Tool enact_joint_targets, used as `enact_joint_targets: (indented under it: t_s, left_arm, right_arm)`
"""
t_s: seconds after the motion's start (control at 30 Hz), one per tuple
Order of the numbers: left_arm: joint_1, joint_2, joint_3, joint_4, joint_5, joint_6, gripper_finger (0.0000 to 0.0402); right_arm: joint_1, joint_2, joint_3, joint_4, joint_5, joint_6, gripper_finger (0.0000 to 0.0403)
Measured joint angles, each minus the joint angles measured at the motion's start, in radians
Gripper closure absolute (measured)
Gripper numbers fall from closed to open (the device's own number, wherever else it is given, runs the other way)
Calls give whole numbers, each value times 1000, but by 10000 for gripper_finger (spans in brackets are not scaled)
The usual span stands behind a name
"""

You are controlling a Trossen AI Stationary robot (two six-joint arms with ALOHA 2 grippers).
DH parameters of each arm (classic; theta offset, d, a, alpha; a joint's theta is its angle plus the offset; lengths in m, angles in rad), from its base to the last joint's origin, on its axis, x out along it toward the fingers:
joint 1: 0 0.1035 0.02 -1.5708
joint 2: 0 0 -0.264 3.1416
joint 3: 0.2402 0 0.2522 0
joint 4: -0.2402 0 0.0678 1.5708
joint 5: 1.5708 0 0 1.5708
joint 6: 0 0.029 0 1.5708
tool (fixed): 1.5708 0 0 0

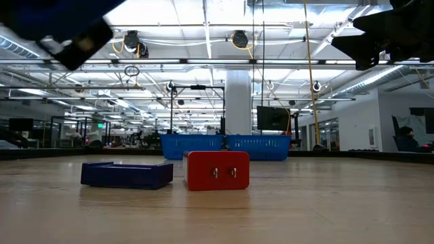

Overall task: Pick & Place Office items
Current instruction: Put the blue timer into the left blue bin

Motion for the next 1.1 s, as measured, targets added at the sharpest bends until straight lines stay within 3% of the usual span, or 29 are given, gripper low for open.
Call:
enact_joint_targets:
  t_s: [0.5,0.83,1.1]
  left_arm:
    - [228,-1,0,362,-14,411,337]
    - [439,-1,0,470,-10,499,330]
    - [593,-1,0,477,-10,480,344]
  right_arm:
    - [0,0,0,0,0,0,121]
    - [0,0,0,0,0,0,121]
    - [0,0,0,0,0,0,121]
